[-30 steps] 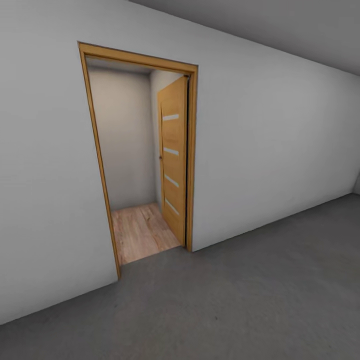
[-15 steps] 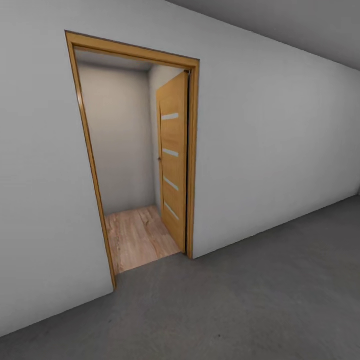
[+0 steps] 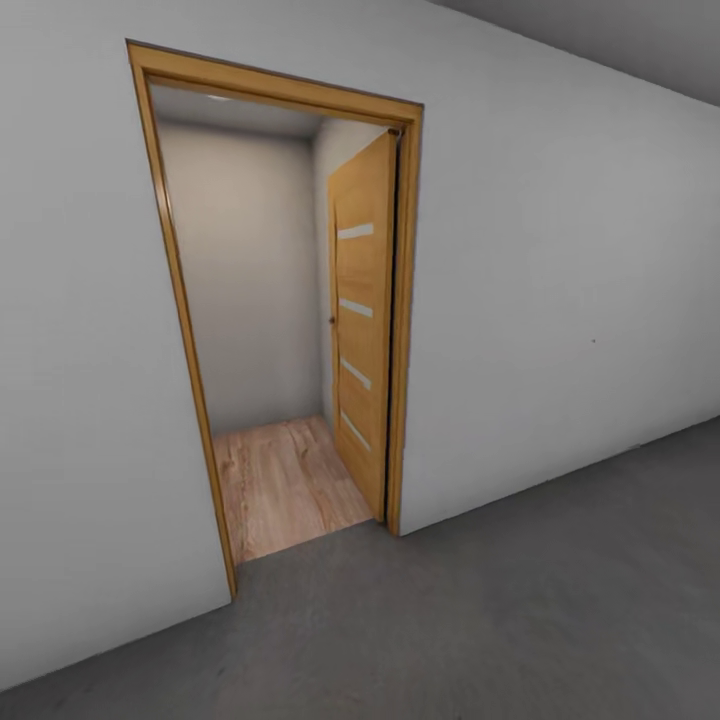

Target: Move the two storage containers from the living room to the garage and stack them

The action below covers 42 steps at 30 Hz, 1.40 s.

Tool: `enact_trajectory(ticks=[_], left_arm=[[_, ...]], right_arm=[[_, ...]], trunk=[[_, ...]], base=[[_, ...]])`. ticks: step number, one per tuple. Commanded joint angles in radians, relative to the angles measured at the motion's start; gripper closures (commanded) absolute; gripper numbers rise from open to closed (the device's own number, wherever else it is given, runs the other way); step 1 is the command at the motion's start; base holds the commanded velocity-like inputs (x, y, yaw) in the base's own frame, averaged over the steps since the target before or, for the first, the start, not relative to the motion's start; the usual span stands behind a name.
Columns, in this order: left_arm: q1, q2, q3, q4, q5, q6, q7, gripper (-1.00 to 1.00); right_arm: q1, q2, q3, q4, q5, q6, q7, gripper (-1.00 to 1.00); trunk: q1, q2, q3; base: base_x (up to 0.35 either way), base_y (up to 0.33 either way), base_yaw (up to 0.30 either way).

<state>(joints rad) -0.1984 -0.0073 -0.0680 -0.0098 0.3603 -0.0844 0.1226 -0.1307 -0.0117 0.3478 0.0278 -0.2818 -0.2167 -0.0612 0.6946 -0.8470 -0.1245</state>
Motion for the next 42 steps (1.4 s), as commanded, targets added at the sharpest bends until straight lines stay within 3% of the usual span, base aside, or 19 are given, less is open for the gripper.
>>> enact_trajectory(ticks=[1,42], left_arm=[[-0.001,0.000,-0.007,0.001,0.007,-0.003,0.003,-1.00],[-0.001,0.000,-0.007,0.002,0.008,-0.003,0.003,-1.00]], right_arm=[[-0.001,-0.001,0.008,0.003,-0.008,-0.006,0.002,-1.00],[-0.001,0.001,0.011,0.003,-0.003,-0.006,-0.003,-1.00]], trunk=[[0.001,-0.001,-0.001],[0.001,-0.001,-0.001]], base=[[0.321,0.000,0.155],[0.321,0.000,0.008]])
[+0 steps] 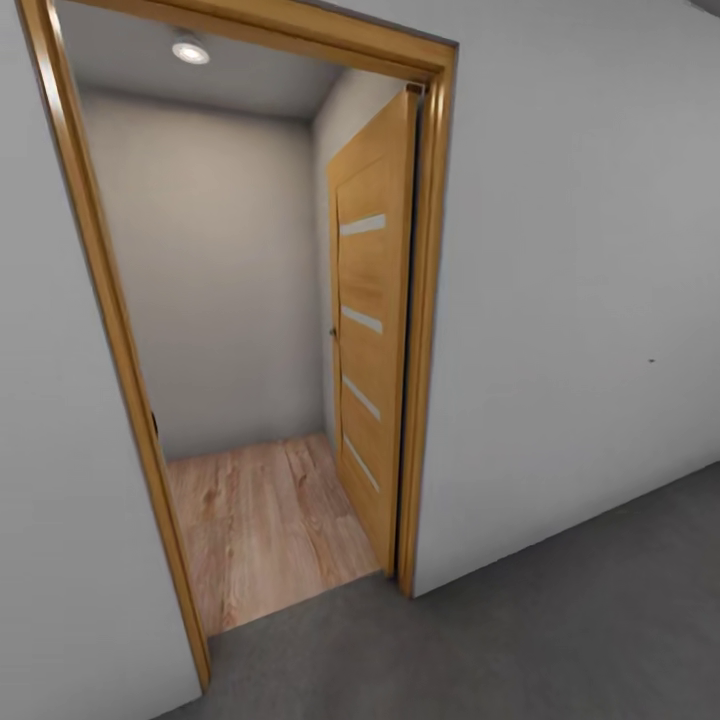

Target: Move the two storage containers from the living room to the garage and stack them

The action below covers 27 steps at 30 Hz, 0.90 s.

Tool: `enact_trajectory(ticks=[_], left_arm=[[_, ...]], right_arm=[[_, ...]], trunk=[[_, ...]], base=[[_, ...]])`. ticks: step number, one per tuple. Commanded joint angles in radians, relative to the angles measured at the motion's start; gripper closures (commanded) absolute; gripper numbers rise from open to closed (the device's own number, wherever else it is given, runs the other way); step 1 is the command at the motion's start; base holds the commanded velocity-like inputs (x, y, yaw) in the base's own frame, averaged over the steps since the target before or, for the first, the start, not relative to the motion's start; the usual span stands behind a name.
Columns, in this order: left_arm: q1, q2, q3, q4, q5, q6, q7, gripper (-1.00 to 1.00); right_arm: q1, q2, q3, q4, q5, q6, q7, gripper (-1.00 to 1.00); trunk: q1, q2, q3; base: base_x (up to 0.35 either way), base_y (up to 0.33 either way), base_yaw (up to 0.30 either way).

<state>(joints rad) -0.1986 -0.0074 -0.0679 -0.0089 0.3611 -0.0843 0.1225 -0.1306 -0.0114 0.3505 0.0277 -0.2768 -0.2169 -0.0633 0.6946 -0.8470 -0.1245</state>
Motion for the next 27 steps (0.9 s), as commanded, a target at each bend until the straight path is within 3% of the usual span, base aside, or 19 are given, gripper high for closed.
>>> enact_trajectory(ticks=[1,14,27], left_arm=[[-0.001,0.000,-0.007,0.000,0.007,-0.003,0.003,-1.00],[-0.001,0.000,-0.007,0.001,0.007,-0.003,0.003,-1.00],[-0.001,0.000,-0.007,0.000,0.007,-0.002,0.003,-1.00]], right_arm=[[-0.001,0.001,0.008,0.003,-0.008,-0.006,0.000,-1.00],[-0.001,-0.001,0.009,0.003,-0.007,-0.004,0.000,-1.00],[-0.001,-0.002,0.009,0.003,-0.008,-0.005,0.000,-1.00]], trunk=[[0.001,-0.001,-0.001],[0.001,-0.001,-0.001],[0.001,-0.001,-0.001]], base=[[0.321,0.000,0.000],[0.321,0.000,0.014],[0.321,0.000,0.240]])
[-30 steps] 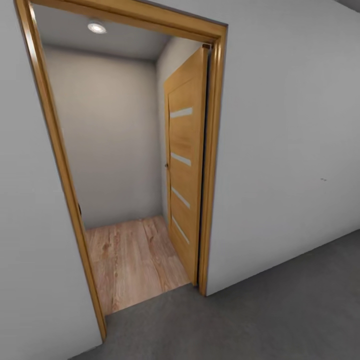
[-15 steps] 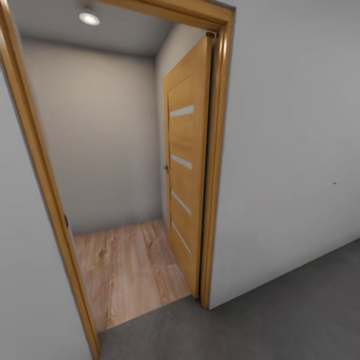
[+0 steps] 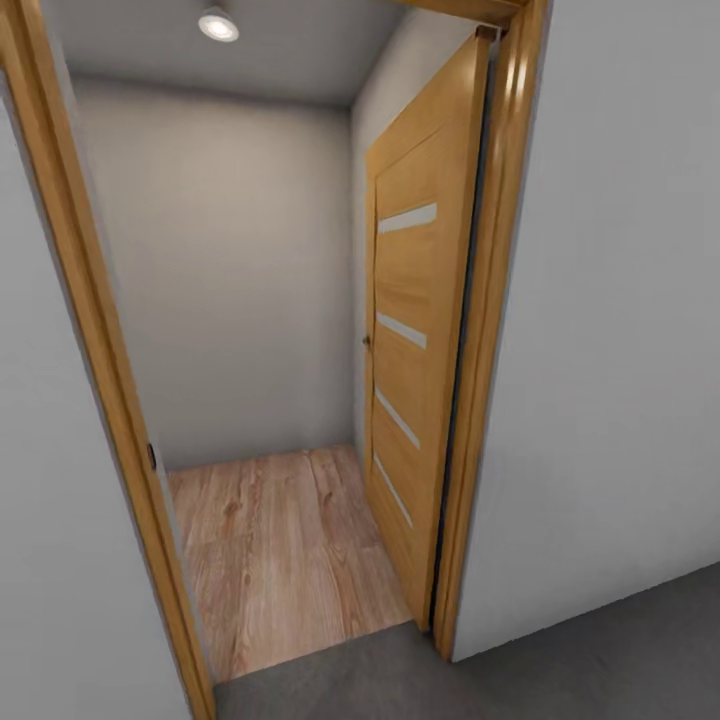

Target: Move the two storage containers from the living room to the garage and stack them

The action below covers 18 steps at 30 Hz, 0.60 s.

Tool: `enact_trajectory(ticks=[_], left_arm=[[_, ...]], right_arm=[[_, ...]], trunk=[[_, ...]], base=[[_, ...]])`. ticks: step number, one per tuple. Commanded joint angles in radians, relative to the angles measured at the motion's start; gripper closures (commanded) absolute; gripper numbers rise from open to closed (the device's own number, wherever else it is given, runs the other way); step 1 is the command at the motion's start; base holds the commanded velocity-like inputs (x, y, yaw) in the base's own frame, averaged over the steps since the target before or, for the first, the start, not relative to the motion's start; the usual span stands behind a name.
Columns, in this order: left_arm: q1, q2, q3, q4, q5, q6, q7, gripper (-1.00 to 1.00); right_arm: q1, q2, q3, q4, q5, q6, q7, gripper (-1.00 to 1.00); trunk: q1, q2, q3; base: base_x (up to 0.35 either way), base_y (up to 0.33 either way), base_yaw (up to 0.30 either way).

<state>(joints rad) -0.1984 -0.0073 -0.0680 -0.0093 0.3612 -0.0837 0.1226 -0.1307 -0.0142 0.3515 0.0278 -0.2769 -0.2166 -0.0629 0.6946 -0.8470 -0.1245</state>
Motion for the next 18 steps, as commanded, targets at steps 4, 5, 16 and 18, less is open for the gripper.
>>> enact_trajectory(ticks=[4,5,16,18], left_arm=[[-0.001,0.000,-0.008,0.001,0.007,-0.003,0.003,-1.00],[-0.001,0.000,-0.007,0.001,0.007,-0.003,0.003,-1.00],[-0.001,0.000,-0.007,0.001,0.007,-0.004,0.003,-1.00],[-0.001,0.000,-0.007,0.001,0.007,-0.004,0.003,-1.00]], right_arm=[[-0.001,0.000,0.008,0.003,-0.008,-0.006,-0.001,-1.00],[-0.001,0.000,0.008,0.003,-0.008,-0.006,-0.001,-1.00],[-0.001,-0.002,0.012,0.003,-0.008,-0.005,0.001,-1.00],[-0.001,-0.003,0.013,0.003,-0.007,-0.004,0.002,-1.00]], trunk=[[0.001,-0.001,-0.001],[0.001,-0.001,-0.001],[0.001,-0.001,-0.001],[0.001,-0.001,-0.001]], base=[[0.321,0.000,0.269],[0.321,0.000,0.269],[0.320,0.000,0.081],[0.321,0.000,0.002]])
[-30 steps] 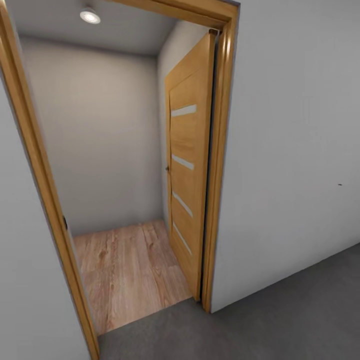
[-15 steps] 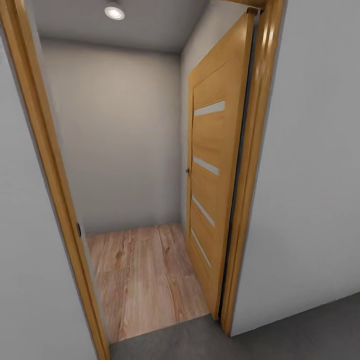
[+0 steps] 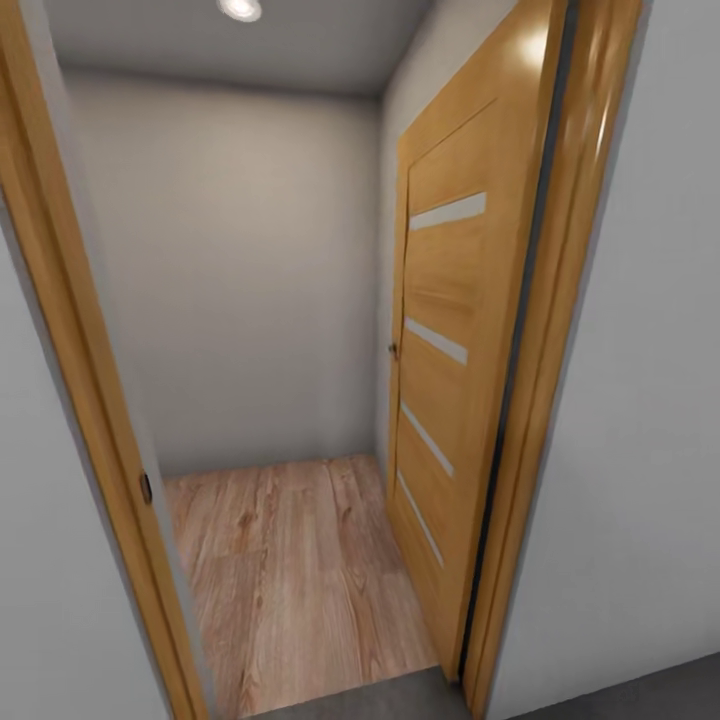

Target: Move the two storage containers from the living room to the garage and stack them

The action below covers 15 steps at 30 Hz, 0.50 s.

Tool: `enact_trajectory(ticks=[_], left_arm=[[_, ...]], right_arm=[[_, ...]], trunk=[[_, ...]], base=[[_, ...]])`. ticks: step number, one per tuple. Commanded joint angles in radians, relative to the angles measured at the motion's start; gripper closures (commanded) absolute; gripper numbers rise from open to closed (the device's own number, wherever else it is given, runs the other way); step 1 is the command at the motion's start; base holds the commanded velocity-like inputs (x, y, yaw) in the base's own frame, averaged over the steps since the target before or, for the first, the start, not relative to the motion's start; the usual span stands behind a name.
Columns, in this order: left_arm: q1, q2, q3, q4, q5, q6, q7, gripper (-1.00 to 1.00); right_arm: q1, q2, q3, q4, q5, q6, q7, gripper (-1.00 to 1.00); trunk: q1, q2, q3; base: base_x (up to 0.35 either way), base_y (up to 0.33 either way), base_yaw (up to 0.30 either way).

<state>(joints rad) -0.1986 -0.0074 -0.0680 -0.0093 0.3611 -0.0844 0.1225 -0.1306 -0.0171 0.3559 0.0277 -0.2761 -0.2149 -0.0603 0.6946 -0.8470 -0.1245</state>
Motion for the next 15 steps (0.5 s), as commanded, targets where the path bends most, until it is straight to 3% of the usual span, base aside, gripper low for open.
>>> enact_trajectory(ticks=[1,15], left_arm=[[-0.001,0.000,-0.007,0.001,0.007,-0.003,0.003,-1.00],[-0.001,-0.001,-0.008,0.001,0.007,-0.003,0.003,-1.00]], right_arm=[[-0.001,0.000,0.009,0.003,-0.008,-0.005,0.000,-1.00],[-0.001,0.005,0.005,0.003,-0.008,-0.009,-0.004,-1.00]], trunk=[[0.001,-0.001,-0.001],[0.001,-0.001,-0.001]], base=[[0.321,0.000,0.001],[0.320,-0.009,0.000]])
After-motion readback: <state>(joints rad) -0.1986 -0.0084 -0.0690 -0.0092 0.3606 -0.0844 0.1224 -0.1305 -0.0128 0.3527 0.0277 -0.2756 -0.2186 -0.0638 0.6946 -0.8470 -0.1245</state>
